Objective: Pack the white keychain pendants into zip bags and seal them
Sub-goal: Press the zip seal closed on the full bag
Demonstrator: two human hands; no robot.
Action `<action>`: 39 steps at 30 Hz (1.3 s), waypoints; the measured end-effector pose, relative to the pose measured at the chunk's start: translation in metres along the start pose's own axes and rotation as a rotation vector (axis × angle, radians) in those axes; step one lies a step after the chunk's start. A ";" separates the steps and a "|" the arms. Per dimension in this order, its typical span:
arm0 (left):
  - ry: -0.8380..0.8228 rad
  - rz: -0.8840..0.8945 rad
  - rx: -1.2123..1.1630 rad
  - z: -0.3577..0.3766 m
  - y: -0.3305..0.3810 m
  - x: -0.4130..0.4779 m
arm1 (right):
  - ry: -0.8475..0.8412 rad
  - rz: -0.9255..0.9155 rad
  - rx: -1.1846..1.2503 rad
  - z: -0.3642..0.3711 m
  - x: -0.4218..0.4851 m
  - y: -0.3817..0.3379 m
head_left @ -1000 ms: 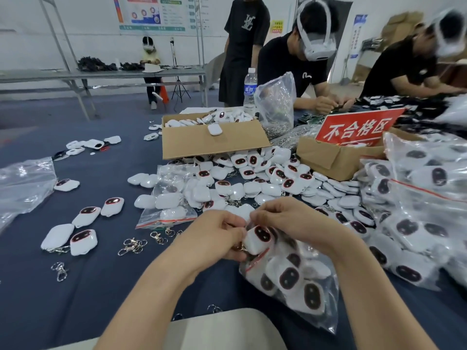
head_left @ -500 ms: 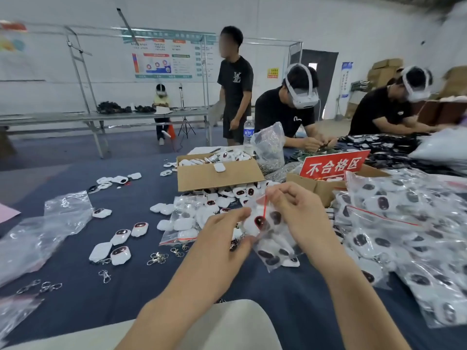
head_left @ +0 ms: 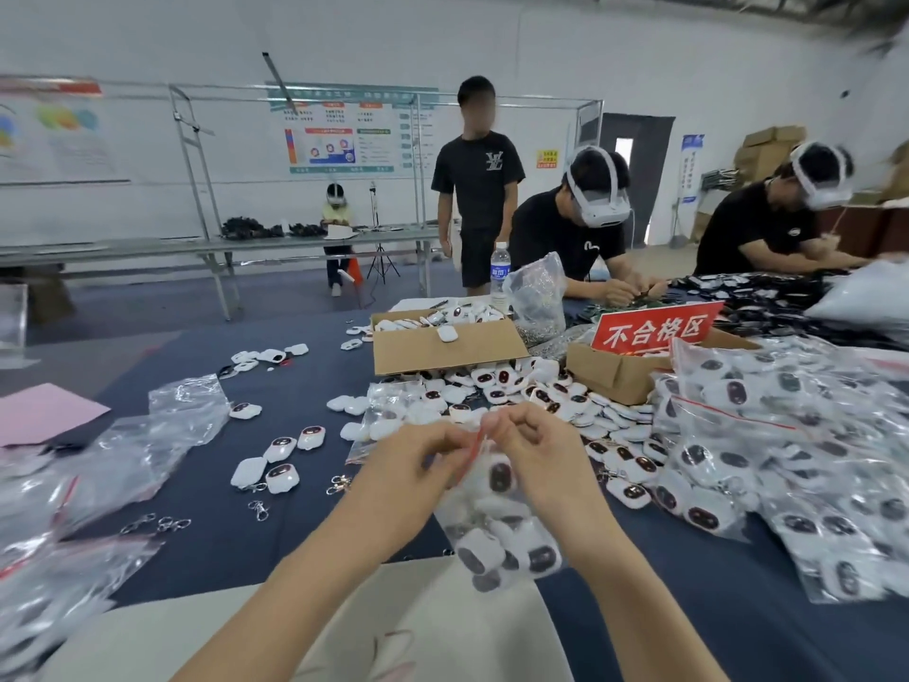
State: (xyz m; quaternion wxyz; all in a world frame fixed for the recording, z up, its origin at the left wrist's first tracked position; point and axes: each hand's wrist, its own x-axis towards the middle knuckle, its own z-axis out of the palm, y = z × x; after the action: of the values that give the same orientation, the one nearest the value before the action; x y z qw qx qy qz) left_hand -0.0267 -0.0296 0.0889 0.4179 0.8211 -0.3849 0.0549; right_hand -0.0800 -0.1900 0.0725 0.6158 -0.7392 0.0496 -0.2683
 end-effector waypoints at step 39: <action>-0.121 -0.039 0.219 -0.028 0.001 -0.009 | 0.023 -0.015 0.019 0.021 -0.031 0.019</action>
State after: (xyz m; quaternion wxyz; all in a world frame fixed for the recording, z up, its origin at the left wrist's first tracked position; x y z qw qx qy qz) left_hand -0.0276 -0.0042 0.1037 0.3025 0.8710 -0.3852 0.0390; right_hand -0.0920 -0.1634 0.0418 0.6201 -0.7305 0.0487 -0.2819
